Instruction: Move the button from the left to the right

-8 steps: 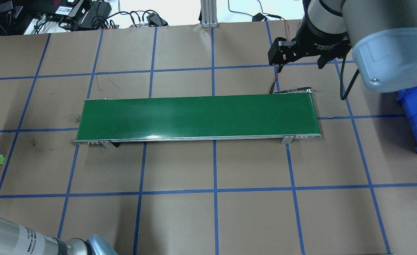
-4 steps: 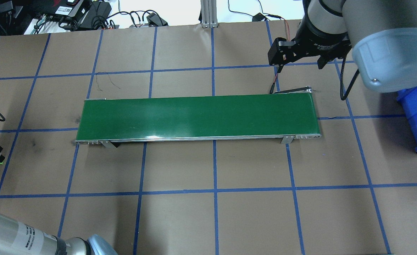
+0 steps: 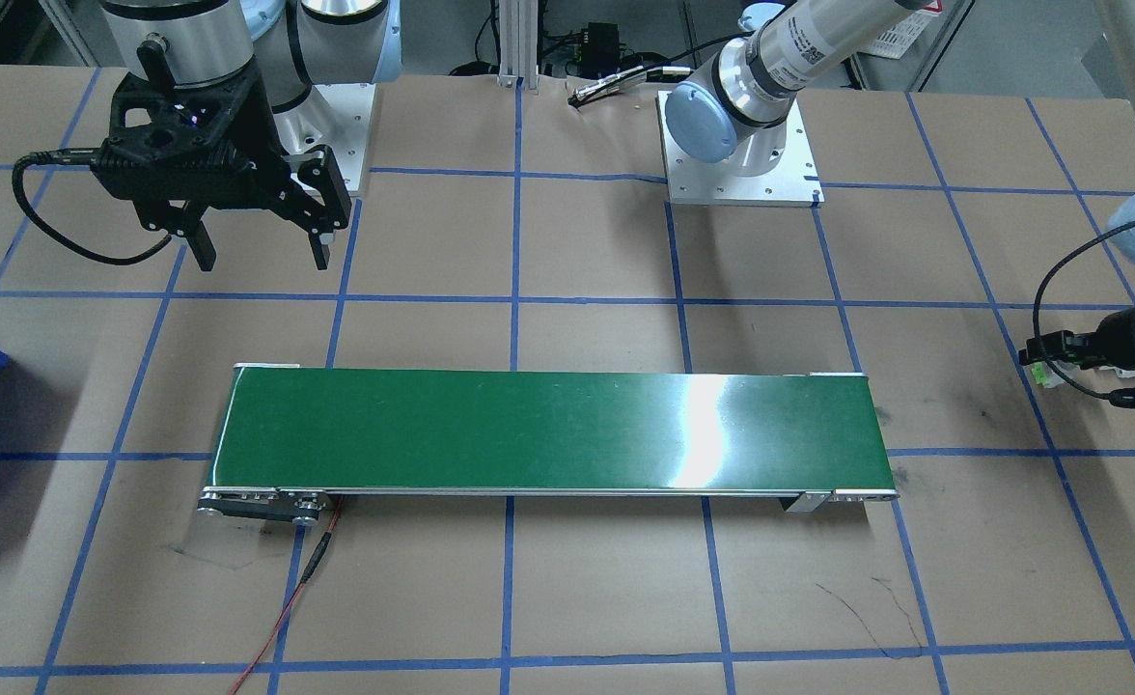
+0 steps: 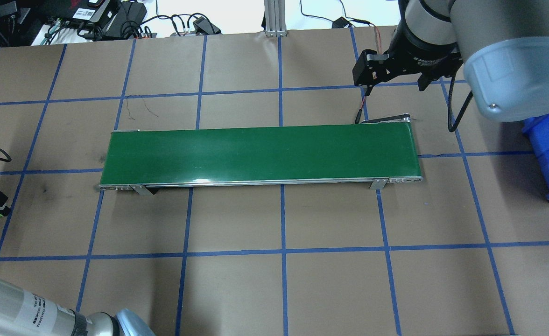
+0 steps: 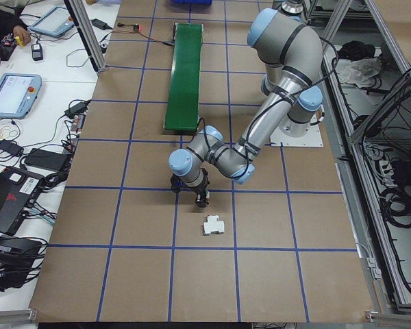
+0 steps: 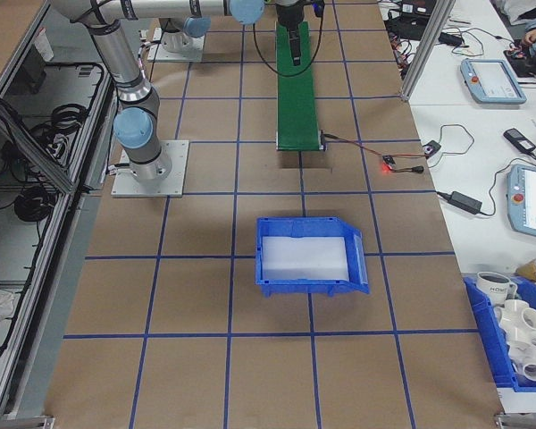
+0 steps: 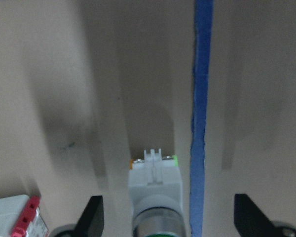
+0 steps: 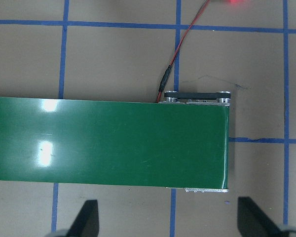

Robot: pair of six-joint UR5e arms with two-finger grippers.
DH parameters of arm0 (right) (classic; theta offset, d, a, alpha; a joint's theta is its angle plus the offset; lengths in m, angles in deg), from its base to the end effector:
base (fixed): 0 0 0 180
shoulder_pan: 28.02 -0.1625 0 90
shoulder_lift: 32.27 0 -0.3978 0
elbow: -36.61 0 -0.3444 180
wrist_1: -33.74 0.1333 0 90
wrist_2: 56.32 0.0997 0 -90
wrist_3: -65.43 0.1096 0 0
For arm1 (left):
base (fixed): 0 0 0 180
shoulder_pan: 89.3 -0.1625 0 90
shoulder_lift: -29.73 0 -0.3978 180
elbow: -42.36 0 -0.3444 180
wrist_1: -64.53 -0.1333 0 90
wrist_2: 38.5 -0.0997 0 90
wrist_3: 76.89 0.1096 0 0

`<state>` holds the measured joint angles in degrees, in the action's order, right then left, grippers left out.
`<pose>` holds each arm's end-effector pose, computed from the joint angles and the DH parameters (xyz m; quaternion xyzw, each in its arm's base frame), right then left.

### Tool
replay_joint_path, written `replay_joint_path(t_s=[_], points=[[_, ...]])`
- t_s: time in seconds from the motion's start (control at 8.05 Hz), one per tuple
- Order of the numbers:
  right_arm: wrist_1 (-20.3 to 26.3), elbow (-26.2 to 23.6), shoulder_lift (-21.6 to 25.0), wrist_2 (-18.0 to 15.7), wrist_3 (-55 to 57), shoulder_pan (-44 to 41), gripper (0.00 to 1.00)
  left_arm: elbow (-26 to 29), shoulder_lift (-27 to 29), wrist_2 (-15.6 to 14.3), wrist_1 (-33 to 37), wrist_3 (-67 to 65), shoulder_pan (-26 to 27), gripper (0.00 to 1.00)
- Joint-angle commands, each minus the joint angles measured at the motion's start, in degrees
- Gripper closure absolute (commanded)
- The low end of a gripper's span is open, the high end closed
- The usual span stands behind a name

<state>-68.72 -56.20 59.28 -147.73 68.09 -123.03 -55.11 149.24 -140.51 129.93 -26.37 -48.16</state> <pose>0.1696 -0.4395 0.4645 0.0192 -0.9950 0.0982 0.0057 0.3381 -0.4421 0.1754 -0.0256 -0.9884 -0.1487 0.0145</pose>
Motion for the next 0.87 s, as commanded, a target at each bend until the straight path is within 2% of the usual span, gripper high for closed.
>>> replay_joint_path(t_s=[0.0,0.25,0.5,0.75], points=[[-0.02,0.0,-0.06,0.0,-0.02,0.0,0.0,0.0,0.1,0.06,-0.01,-0.07,0.0,0.1],[-0.02,0.0,0.02,0.0,-0.02,0.0,0.0,0.0,0.19,0.06,-0.1,-0.07,0.0,0.12],[-0.02,0.0,0.03,0.0,0.06,0.0,0.0,0.0,0.19,0.15,-0.01,-0.24,0.0,0.37],[-0.02,0.0,0.02,0.0,0.06,0.0,0.0,0.0,0.19,0.24,-0.01,-0.42,0.0,0.7]])
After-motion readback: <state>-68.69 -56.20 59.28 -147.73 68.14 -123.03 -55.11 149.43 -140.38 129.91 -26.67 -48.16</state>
